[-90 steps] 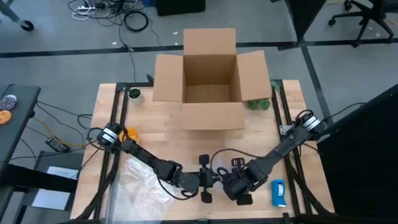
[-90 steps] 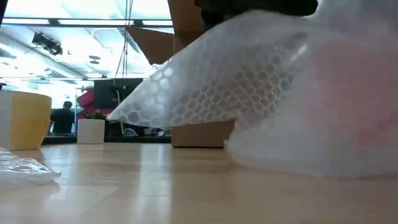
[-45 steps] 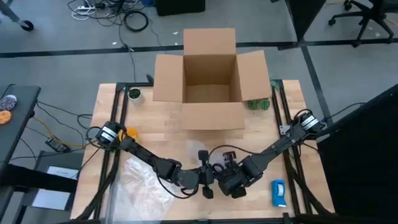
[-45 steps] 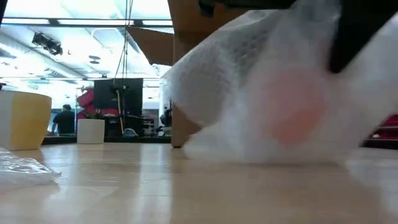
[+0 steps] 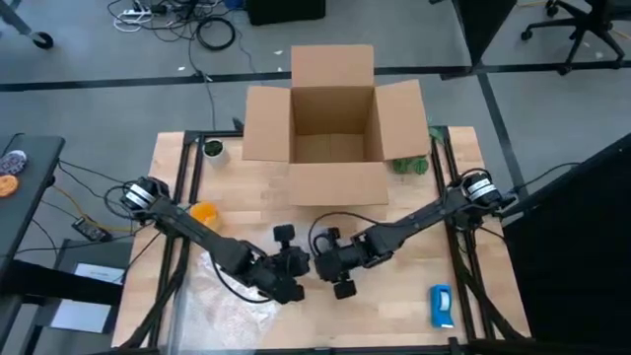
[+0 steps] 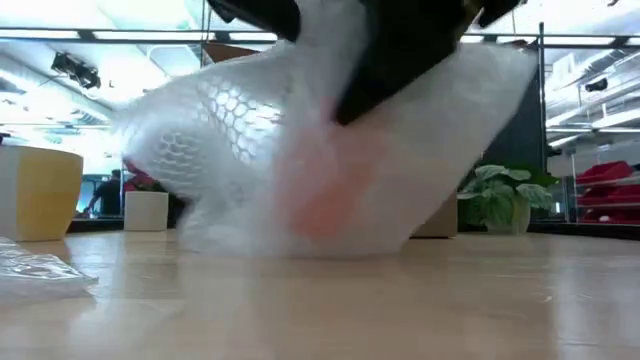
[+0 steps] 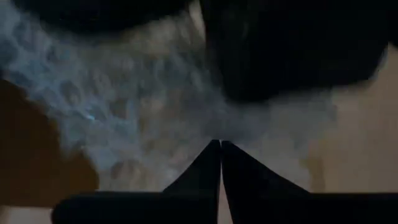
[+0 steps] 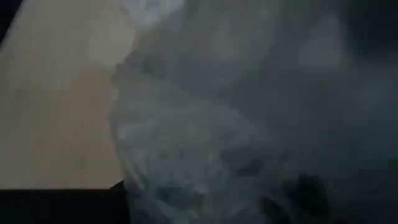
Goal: Wrap mug
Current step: Wrap the orange mug with the bubble wrap
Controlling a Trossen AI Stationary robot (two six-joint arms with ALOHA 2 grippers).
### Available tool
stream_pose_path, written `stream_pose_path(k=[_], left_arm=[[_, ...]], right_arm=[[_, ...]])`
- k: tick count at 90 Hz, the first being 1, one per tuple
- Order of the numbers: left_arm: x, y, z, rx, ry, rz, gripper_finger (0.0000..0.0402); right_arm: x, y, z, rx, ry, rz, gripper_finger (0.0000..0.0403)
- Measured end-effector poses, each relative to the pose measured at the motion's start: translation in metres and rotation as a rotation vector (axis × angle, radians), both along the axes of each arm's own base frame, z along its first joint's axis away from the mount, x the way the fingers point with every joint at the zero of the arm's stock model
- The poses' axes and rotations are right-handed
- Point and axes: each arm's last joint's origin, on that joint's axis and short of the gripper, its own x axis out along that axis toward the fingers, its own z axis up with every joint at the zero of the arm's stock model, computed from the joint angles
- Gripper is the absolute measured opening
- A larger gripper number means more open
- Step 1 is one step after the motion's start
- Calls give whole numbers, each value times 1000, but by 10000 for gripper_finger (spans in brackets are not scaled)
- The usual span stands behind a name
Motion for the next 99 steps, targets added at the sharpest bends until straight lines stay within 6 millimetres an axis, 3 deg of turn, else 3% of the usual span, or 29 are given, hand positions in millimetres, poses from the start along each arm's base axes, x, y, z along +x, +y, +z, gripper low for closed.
stream_pose_path(k=[23, 67, 99], left_arm=[[27, 5, -6, -16, -69, -87, 0], [80, 23, -51, -190, -105, -275, 0], [84, 26, -57, -228, -91, -308, 0]], right_arm=[[-20, 32, -8, 27, 4, -49, 171], [-86, 89, -15, 84, 113, -369, 244], [-140, 118, -14, 151, 220, -526, 237]])
